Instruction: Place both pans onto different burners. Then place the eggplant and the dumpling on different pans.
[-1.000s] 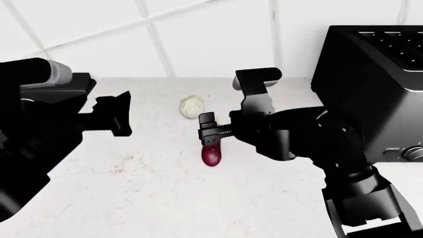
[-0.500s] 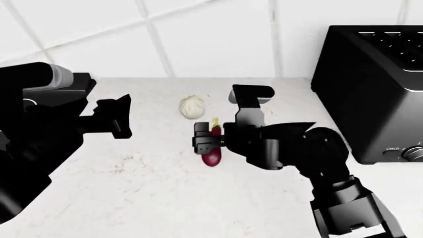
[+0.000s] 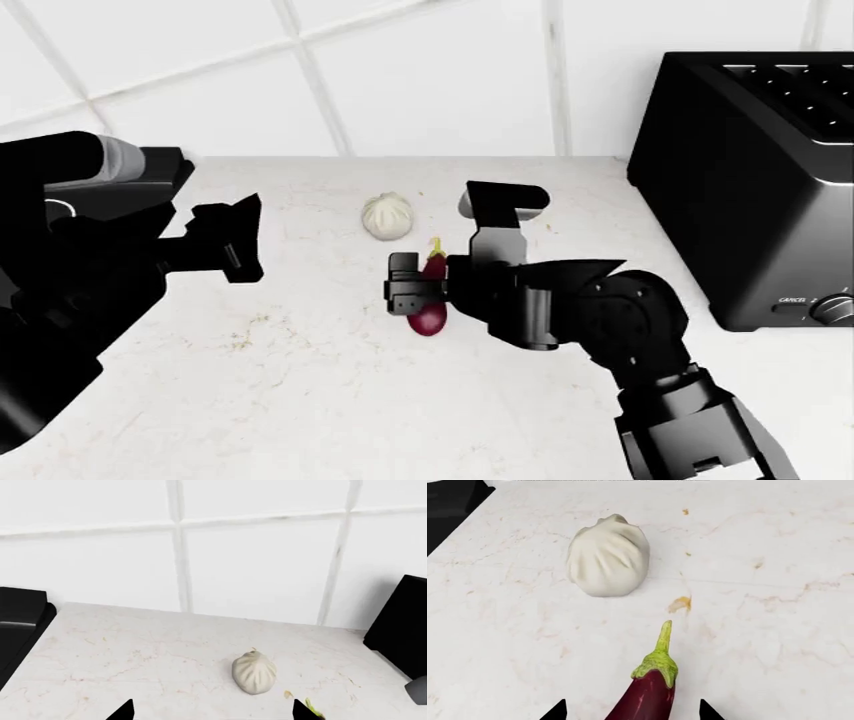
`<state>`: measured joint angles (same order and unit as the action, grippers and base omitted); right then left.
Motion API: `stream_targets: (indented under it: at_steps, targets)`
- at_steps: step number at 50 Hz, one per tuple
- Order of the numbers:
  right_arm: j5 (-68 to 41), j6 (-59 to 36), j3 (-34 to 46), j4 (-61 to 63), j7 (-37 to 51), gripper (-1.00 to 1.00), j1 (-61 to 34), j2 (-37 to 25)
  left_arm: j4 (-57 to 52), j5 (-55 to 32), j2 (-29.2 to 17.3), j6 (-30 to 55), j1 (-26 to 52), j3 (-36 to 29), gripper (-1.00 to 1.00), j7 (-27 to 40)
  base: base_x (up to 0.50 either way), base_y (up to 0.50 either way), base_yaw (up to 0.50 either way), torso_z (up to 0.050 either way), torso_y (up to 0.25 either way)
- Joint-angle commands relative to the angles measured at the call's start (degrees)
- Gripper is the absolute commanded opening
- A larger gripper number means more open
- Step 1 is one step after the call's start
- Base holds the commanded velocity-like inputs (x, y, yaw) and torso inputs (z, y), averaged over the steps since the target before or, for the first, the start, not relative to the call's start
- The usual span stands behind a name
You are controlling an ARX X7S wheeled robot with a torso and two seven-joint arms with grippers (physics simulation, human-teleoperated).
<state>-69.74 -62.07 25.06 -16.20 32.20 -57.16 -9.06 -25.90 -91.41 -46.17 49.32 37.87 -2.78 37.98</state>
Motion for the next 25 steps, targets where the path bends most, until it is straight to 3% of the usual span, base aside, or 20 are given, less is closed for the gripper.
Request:
stream_targets:
  at_steps: [1, 3, 4, 25]
  targets:
    - [-0.5, 0.7, 2.3, -2.4, -1.9, 1.00, 2.0, 0.7, 0.1, 0.1, -0.2, -0.5, -0.7, 0.3, 1.00, -0.2, 0.00, 0.00, 0.00, 0.000, 0.000]
    - [-0.6, 0.7, 2.5, -2.2, -1.9, 1.00, 2.1, 0.6, 0.0, 0.1, -0.2, -0.5, -0.7, 0.3, 1.00, -0.1, 0.00, 0.00, 0.00, 0.000, 0.000]
    - [-0.7, 0.7, 2.6, -1.9, -2.1, -1.00, 2.2, 0.6, 0.0, 0.0, -0.2, -0.5, -0.7, 0.3, 1.00, -0.1, 0.00, 0.00, 0.00, 0.000, 0.000]
    - [-3.5, 2.2, -1.2, 5.0, 1.9, -1.00, 0.6, -1.6, -1.1, -1.5, -0.4, -0.3, 0.9, -0.1, 1.00, 1.8, 0.00, 0.00, 0.00, 0.000, 0.000]
